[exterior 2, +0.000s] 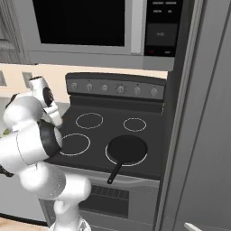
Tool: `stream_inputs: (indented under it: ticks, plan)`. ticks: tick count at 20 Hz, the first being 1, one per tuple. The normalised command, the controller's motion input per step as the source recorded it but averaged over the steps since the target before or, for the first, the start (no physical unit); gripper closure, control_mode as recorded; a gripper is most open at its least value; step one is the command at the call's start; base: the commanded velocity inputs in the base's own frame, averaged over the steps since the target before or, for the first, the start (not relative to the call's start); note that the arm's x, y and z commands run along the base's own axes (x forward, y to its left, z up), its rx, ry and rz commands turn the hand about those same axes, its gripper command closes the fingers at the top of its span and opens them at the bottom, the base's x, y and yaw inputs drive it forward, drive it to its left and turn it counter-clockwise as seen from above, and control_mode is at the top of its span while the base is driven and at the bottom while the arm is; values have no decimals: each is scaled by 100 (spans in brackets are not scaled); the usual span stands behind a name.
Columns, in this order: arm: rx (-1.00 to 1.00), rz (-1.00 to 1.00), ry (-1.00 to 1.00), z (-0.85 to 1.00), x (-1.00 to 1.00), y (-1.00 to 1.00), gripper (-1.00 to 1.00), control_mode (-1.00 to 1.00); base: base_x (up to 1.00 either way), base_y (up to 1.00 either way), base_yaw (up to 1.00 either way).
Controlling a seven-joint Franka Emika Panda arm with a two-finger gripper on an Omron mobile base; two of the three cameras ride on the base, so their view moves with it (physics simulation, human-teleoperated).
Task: Put the lemon wedge and potato in the pan. Then turn on the front right burner and set the heat to medium.
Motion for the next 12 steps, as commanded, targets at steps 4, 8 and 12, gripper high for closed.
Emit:
stream_inputs:
  ticks: [4,8,12]
  plan:
    - [5,-1,-2,48,-13,-100,100,-100,0,0,0]
    - [3,-1,0,27,0,-100,100,-100,0,0,0]
    - [2,0,0,3,0,-100,100,-100,0,0,0]
